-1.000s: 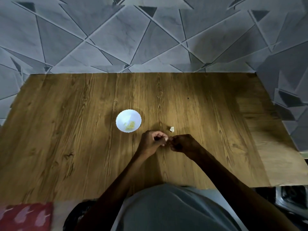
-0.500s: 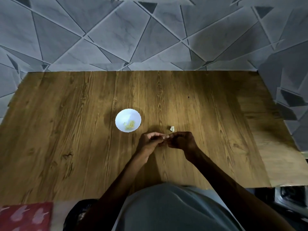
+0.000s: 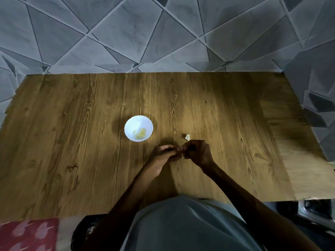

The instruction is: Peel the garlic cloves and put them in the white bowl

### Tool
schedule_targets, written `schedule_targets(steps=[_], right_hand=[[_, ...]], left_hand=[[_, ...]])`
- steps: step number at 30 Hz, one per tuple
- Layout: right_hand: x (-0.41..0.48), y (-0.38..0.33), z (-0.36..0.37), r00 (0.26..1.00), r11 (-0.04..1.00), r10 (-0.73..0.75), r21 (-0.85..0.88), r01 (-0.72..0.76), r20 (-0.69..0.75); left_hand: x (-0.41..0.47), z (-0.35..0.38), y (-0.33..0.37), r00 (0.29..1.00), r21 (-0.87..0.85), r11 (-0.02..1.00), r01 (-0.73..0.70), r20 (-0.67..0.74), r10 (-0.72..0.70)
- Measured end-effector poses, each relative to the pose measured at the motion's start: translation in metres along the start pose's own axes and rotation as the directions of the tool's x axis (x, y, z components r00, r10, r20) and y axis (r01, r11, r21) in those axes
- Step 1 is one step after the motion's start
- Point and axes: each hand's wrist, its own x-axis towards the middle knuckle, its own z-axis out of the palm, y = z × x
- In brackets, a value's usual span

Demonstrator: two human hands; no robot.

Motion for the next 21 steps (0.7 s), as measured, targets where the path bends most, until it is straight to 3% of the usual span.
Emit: schedule_targets(steps=[4,8,12,16,21], right_hand=[[0.001,0.002,-0.005,0.953,0.891,0.236,0.350,-0.290,0.190],[0.001,0.003,-0.006,0.922,0.812,0.323,0.438,-0.385,0.212],[0.000,-0.001,-0.005,0.932,0.891,0.360,0.281,-0.357,0.041],[-0.008,-0.001,-0.006,0.969,0.972,0.229,0.075,-0.222,-0.095],[-0.014,-0.006,-0.010,0.987,0.974,0.154,0.176,-0.142,-0.054]], left_hand=[[-0.001,-0.006,0.000,0.998,-0.017,1.000,0.014,0.068,-0.013],[-0.002,-0.006,0.000,0.997,-0.008,1.000,0.014,0.077,-0.013],[-0.001,-0.001,0.000,1.000,-0.012,1.000,0.003,0.029,-0.003],[-0.001,0.004,-0.001,0.999,-0.024,1.000,0.003,-0.047,-0.005],[0.002,0.009,-0.004,0.991,-0.070,0.997,0.032,-0.128,-0.041]])
